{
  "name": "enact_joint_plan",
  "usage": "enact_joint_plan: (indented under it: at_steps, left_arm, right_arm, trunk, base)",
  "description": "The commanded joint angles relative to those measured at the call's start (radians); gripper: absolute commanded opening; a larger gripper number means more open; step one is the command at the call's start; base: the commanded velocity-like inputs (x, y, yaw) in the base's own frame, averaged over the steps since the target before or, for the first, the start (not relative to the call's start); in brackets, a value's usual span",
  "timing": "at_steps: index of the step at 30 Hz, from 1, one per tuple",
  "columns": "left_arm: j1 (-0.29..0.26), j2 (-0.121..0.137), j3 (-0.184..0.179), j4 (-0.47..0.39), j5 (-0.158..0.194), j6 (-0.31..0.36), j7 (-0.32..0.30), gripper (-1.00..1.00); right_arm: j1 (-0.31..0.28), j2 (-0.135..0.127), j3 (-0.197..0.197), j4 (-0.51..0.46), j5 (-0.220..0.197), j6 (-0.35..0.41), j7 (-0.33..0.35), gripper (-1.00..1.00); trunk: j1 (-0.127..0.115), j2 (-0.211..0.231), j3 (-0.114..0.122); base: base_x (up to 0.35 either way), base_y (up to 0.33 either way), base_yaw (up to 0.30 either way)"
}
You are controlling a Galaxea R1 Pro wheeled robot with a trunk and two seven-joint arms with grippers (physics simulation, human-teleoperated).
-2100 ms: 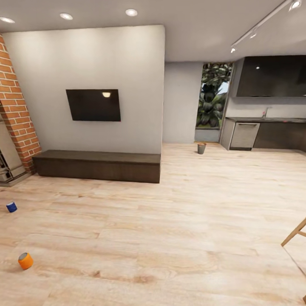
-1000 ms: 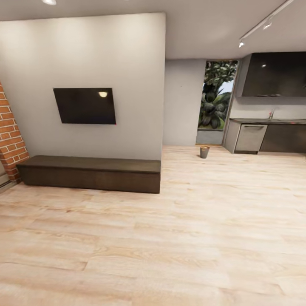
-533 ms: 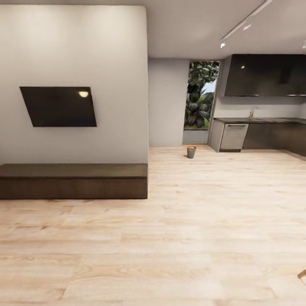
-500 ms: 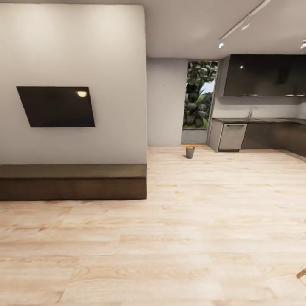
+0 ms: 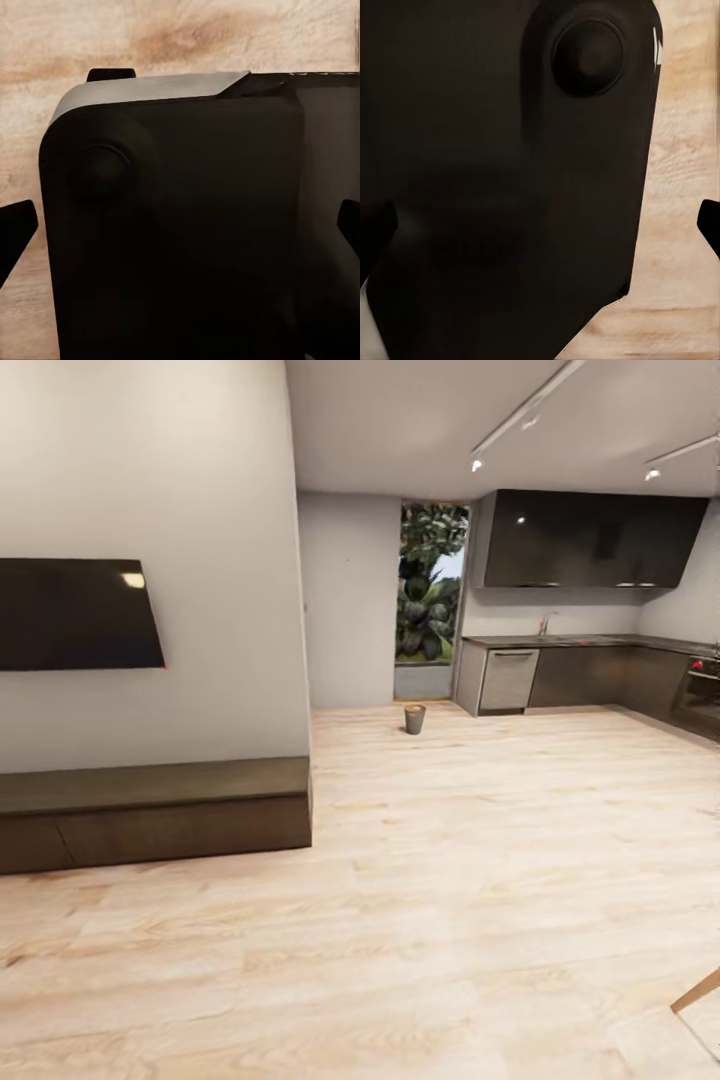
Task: Put the three can of soda from the living room inside the tash can in the kitchen.
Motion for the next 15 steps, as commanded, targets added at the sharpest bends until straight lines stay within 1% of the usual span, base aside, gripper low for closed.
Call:
enact_joint_plan:
  at_steps: [1,11,15]
  left_arm:
    - [0.000,0.000,0.000,0.000,0.000,0.000,0.000,1.00]
    - [0.000,-0.001,0.000,0.000,0.000,0.000,0.000,1.00]
    - [0.000,-0.002,0.000,0.000,0.000,0.000,0.000,1.00]
  right_arm:
    - [0.000,0.000,0.001,0.000,0.001,0.000,0.000,1.00]
    - [0.000,0.000,0.006,0.000,0.003,0.000,0.000,1.00]
    - [0.000,0.000,0.006,0.000,0.003,0.000,0.000,1.00]
  trunk:
    - [0.000,0.000,0.000]
    - [0.000,0.000,0.000]
    - [0.000,0.000,0.000]
  base:
    - [0.343,0.000,-0.127]
    - [0.343,0.000,-0.038]
    - [0.343,0.000,-0.153]
